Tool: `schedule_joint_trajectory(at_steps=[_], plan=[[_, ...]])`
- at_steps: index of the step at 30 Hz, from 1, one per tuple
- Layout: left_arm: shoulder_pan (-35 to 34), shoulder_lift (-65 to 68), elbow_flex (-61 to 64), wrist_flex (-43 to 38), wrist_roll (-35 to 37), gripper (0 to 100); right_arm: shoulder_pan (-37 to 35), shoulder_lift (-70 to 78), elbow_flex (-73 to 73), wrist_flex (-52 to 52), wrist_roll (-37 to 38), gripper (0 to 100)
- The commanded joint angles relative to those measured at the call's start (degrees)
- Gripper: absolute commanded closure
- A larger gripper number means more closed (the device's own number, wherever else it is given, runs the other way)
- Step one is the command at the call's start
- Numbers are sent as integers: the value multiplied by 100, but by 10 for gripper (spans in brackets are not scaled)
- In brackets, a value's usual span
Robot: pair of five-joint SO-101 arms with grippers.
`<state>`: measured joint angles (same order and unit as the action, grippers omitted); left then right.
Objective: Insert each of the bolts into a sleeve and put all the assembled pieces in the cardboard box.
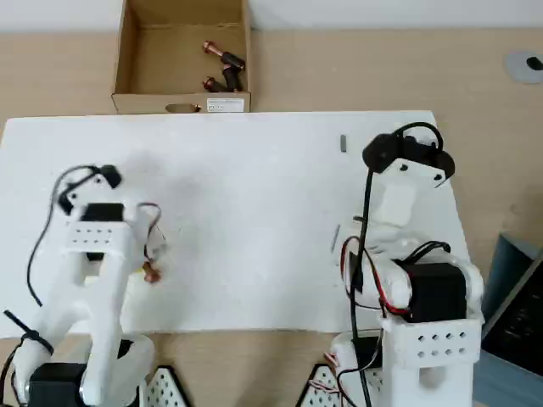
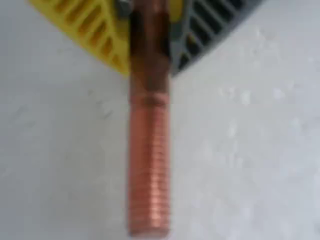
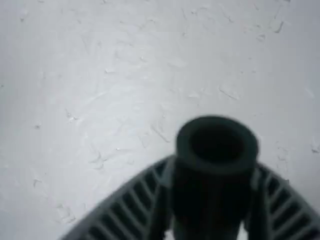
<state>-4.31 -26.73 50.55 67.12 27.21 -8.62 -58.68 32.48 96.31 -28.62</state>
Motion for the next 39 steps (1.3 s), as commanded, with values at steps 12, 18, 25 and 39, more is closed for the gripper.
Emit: schedule_joint_trajectory(at_steps=[12,18,25,39], plan=[[-905,-4,-2251,475,1793,999,-22,-127,-13,-105,62,989],[-1064,558,-2760,545,2365,999,-22,-127,-13,-105,62,989],[-1547,2387,-4360,1222,2884,999,-22,-127,-13,-88,62,989],[-2057,4514,-6593,1644,4440,998,-22,-127,4,-79,62,989]])
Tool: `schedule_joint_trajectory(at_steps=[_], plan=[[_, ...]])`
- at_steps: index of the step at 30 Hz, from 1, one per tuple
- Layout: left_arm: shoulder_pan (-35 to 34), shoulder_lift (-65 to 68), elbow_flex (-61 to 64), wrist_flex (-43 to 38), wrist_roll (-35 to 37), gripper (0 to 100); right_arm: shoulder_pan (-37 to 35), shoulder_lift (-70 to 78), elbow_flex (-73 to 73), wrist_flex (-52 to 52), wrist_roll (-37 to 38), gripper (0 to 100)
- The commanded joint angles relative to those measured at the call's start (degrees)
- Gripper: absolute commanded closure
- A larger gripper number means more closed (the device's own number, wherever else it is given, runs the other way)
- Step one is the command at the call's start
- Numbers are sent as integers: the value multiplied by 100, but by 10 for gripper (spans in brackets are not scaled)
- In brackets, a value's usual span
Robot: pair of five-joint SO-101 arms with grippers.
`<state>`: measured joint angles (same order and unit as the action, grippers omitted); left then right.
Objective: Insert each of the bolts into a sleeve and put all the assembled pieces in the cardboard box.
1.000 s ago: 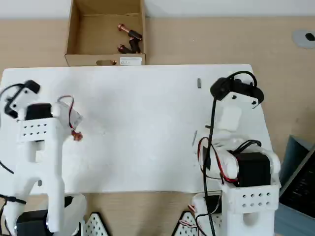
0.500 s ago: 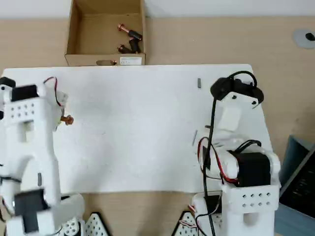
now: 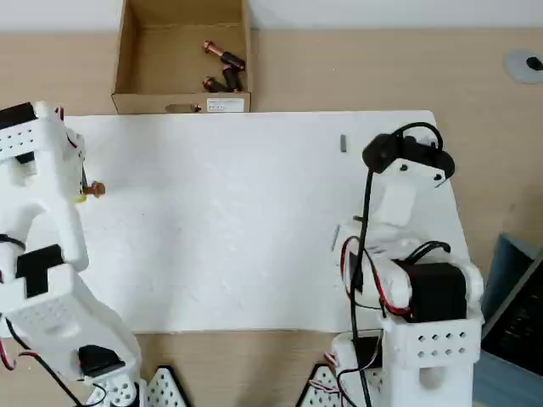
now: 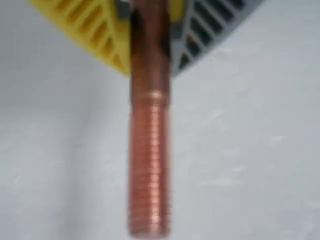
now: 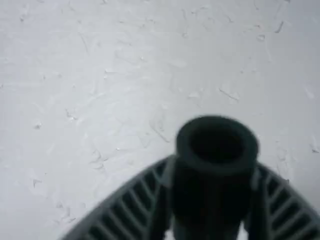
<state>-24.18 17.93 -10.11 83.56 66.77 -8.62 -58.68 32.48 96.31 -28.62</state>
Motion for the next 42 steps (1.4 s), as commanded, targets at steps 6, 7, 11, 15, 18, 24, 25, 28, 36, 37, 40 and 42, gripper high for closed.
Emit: schedule_joint_trajectory(at_steps=[6,7,11,15,18,24,25,28,36,37,40,42], plan=[[-105,347,-879,-26,1345,998,-22,-127,4,-79,167,989],[-114,400,-888,-26,1459,998,-22,-127,4,-79,167,989],[-158,585,-923,-35,1644,998,-22,-127,4,-79,167,989],[-176,760,-923,-35,1618,995,-22,-127,4,-79,167,989],[-176,804,-923,-35,1618,930,-22,-127,4,-88,167,989],[-141,787,-932,-35,1618,771,-22,-127,4,-88,167,989],[-141,778,-932,-35,1609,773,-22,-127,4,-97,167,989],[-149,778,-1002,0,1371,798,-22,-127,4,-105,167,989],[-237,778,-2365,1055,26,985,-22,-127,4,-114,167,989],[-237,787,-2541,1143,-264,1000,-22,-127,4,-114,158,989],[-202,778,-2936,1310,-923,998,-22,-127,-4,-114,149,989],[-202,778,-3095,1336,-1495,998,-22,-127,-4,-114,149,989]])
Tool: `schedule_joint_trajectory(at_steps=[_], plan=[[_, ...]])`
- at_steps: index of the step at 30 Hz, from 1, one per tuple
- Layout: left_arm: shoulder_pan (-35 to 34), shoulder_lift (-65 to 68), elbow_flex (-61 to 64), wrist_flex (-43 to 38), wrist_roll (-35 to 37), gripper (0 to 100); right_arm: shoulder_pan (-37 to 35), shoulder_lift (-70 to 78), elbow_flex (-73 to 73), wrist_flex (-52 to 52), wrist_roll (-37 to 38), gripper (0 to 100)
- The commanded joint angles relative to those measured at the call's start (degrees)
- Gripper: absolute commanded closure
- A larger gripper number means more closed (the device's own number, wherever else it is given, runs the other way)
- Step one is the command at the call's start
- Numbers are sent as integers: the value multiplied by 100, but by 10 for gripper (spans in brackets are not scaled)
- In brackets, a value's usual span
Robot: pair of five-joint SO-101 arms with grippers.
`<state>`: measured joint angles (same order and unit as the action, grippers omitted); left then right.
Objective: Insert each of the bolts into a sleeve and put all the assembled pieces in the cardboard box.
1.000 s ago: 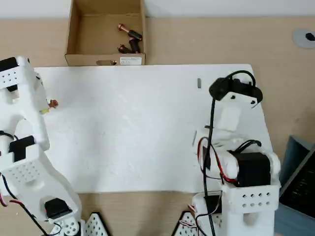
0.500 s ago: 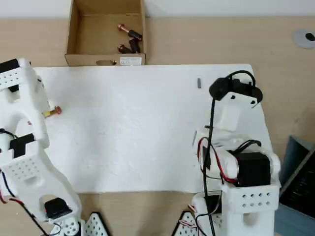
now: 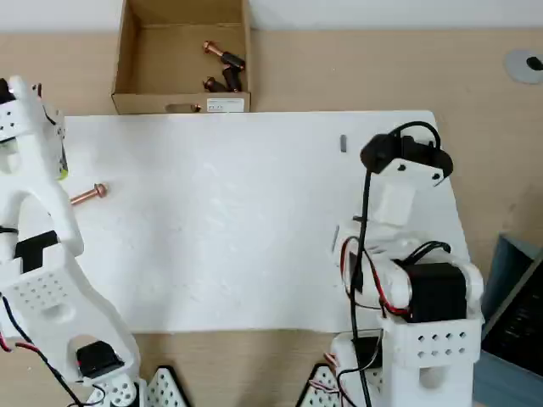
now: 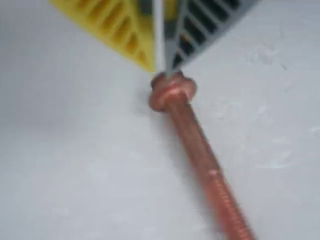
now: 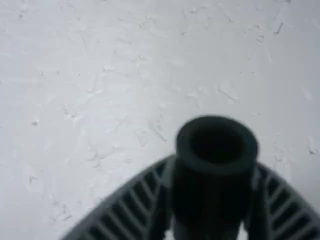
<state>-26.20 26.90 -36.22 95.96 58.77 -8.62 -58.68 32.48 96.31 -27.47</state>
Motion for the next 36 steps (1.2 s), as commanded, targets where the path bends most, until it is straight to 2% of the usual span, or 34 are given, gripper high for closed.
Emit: schedule_joint_trajectory(at_steps=[1,5,18,30,36], plan=[[-18,-119,-536,105,-1046,998,-22,-127,-4,-114,35,989],[-35,-119,-563,105,-2690,998,-22,-127,-4,-114,35,989],[-53,-66,114,105,-8897,998,-22,-119,4,-114,53,989],[53,-66,695,105,-12273,997,-22,-110,4,-114,53,989],[62,-4,703,105,-13451,997,-22,-92,4,-114,53,989]])
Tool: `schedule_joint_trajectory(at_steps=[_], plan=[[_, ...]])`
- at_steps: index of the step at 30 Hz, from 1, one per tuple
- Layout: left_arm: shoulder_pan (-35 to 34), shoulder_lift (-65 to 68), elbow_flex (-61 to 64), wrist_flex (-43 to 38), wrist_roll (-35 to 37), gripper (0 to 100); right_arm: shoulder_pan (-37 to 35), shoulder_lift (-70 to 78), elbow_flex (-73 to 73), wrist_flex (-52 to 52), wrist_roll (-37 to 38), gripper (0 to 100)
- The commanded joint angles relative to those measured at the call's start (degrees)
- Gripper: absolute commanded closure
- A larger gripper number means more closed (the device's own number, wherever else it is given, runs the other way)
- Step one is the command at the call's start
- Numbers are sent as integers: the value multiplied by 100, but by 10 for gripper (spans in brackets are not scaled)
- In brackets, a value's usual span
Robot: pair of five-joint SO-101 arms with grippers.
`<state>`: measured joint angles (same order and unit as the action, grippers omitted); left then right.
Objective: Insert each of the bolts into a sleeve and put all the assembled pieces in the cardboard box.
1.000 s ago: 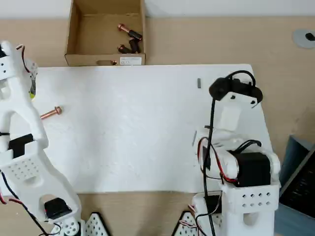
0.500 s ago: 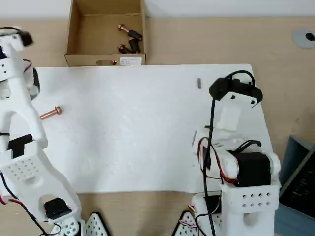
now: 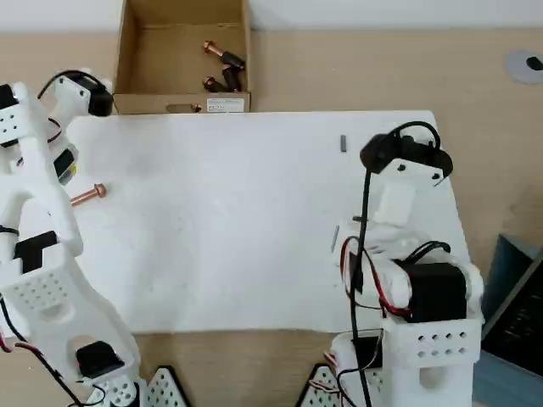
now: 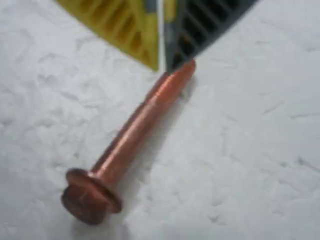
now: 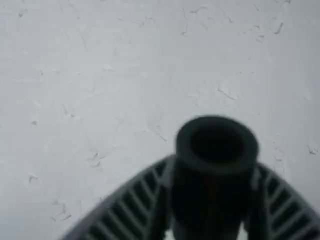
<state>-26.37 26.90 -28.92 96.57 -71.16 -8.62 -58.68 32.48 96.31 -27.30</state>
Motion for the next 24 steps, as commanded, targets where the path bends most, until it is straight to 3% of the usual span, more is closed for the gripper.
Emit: schedule_joint_trajectory(at_steps=[1,7,11,24], plan=[[88,48,-26,44,-607,997,-22,-92,4,-114,35,989],[88,453,-79,44,-1257,985,-22,-92,4,-114,35,989],[97,541,-79,44,-1301,910,-22,-84,13,-114,26,989],[475,549,-35,9,-1398,904,-22,-84,13,-123,35,989]])
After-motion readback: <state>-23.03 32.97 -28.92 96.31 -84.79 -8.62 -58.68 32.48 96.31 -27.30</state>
